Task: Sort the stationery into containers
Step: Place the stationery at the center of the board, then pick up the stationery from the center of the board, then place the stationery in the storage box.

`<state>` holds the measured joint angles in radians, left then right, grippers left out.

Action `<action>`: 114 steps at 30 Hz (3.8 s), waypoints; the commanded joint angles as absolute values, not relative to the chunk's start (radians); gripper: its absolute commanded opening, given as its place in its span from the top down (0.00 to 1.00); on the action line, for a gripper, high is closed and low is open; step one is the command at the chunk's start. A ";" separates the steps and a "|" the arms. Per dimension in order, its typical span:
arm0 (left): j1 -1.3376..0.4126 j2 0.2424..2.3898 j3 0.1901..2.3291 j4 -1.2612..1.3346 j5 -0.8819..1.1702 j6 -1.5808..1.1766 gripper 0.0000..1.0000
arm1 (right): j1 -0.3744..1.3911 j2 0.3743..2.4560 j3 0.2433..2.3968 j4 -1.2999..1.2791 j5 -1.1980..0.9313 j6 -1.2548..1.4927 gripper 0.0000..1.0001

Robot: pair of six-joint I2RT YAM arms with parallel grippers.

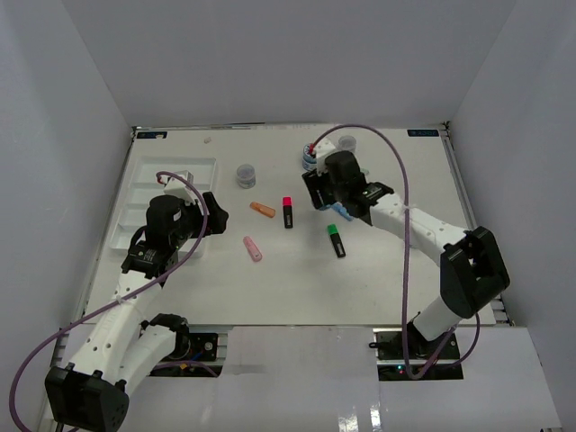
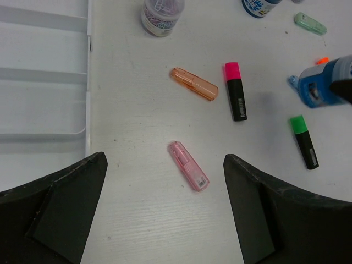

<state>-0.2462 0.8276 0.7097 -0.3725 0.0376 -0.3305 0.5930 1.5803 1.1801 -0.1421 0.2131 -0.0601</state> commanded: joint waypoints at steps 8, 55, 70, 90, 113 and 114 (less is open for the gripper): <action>-0.252 0.825 0.693 -0.341 0.087 -0.330 0.02 | 0.978 1.608 1.088 -0.086 0.288 -0.008 0.65; -0.922 1.501 1.012 -0.365 -0.299 -0.499 0.02 | 1.051 0.483 0.411 -0.117 0.773 0.224 0.10; -0.951 1.585 1.040 -0.387 -0.387 -0.545 0.35 | 1.051 0.511 0.393 -0.118 0.772 0.224 0.10; -0.209 1.488 1.331 -0.470 -0.391 -0.373 0.48 | 1.052 0.551 0.358 -0.063 0.640 0.221 0.10; 0.189 2.154 1.894 -0.399 -0.255 -0.356 0.48 | 1.049 0.679 0.262 0.095 0.491 0.206 0.10; 0.189 2.164 1.902 -0.403 -0.253 -0.354 0.47 | 1.048 0.684 0.264 0.098 0.488 0.206 0.10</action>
